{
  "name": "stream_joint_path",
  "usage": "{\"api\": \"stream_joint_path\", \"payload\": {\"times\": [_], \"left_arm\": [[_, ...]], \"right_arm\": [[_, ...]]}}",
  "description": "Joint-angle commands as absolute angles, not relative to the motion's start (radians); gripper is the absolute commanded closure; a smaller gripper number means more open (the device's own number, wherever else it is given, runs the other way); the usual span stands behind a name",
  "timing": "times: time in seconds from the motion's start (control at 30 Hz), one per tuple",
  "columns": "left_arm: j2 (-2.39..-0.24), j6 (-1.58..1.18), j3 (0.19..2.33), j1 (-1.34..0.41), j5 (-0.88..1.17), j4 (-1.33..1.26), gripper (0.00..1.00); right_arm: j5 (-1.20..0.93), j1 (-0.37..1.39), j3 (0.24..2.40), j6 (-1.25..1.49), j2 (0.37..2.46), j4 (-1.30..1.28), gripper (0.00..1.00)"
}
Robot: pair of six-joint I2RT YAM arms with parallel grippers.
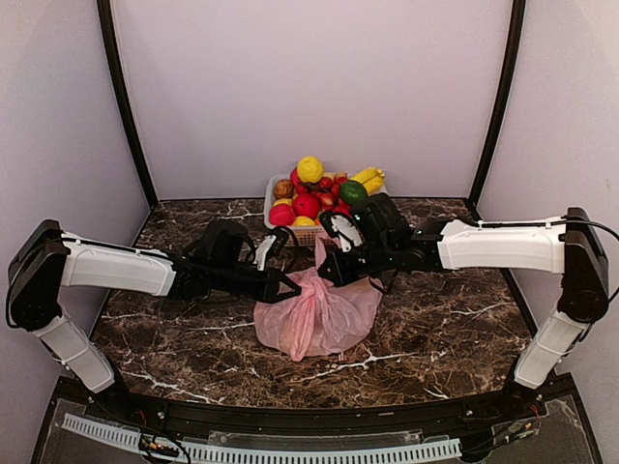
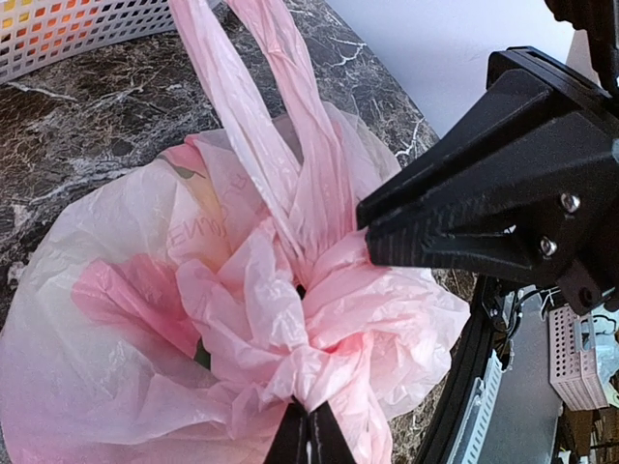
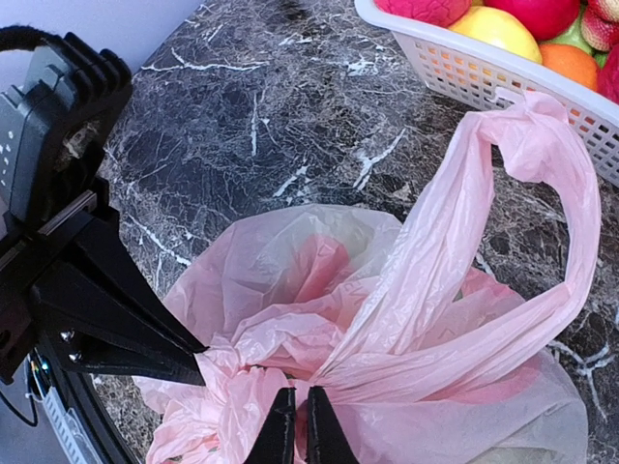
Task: Untie the knot of the plastic bag and take out the fruit
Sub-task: Untie the bag handles from the takeout bag.
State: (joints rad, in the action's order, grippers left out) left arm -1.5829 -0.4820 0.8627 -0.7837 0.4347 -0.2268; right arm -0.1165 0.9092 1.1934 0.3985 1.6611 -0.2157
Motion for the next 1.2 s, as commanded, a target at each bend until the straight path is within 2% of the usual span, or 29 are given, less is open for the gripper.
{"api": "stream_joint_path", "payload": {"times": [0.0, 0.13, 0.2, 0.33, 0.6, 0.83, 0.93, 1.0, 1.07, 1.17], "left_arm": [[-1.540, -0.454, 0.886, -0.788, 0.413, -0.160, 0.97], [-1.540, -0.437, 0.914, -0.788, 0.413, -0.141, 0.66], [-1.546, -0.427, 0.931, -0.790, 0.409, -0.133, 0.53], [-1.579, -0.412, 0.969, -0.790, 0.407, -0.104, 0.44], [-1.613, -0.417, 0.984, -0.798, 0.425, -0.107, 0.45], [-1.614, -0.428, 0.957, -0.807, 0.417, -0.119, 0.40], [-1.630, -0.433, 0.962, -0.812, 0.419, -0.126, 0.41], [-1.645, -0.434, 0.973, -0.817, 0.422, -0.129, 0.47], [-1.656, -0.434, 0.984, -0.822, 0.423, -0.130, 0.64], [-1.654, -0.429, 0.984, -0.826, 0.407, -0.131, 0.79]], "right_arm": [[-0.133, 0.908, 1.175, 0.407, 1.655, -0.196, 0.98], [-0.133, 0.908, 1.175, 0.410, 1.650, -0.189, 1.00], [-0.133, 0.908, 1.174, 0.411, 1.648, -0.188, 1.00], [-0.130, 0.909, 1.171, 0.416, 1.643, -0.185, 1.00], [-0.115, 0.908, 1.164, 0.423, 1.619, -0.185, 1.00], [-0.115, 0.908, 1.167, 0.423, 1.616, -0.185, 1.00], [-0.121, 0.908, 1.168, 0.423, 1.617, -0.183, 1.00], [-0.137, 0.908, 1.171, 0.415, 1.616, -0.184, 1.00], [-0.142, 0.908, 1.172, 0.406, 1.608, -0.185, 0.99], [-0.142, 0.905, 1.175, 0.375, 1.584, -0.202, 0.88]]}}
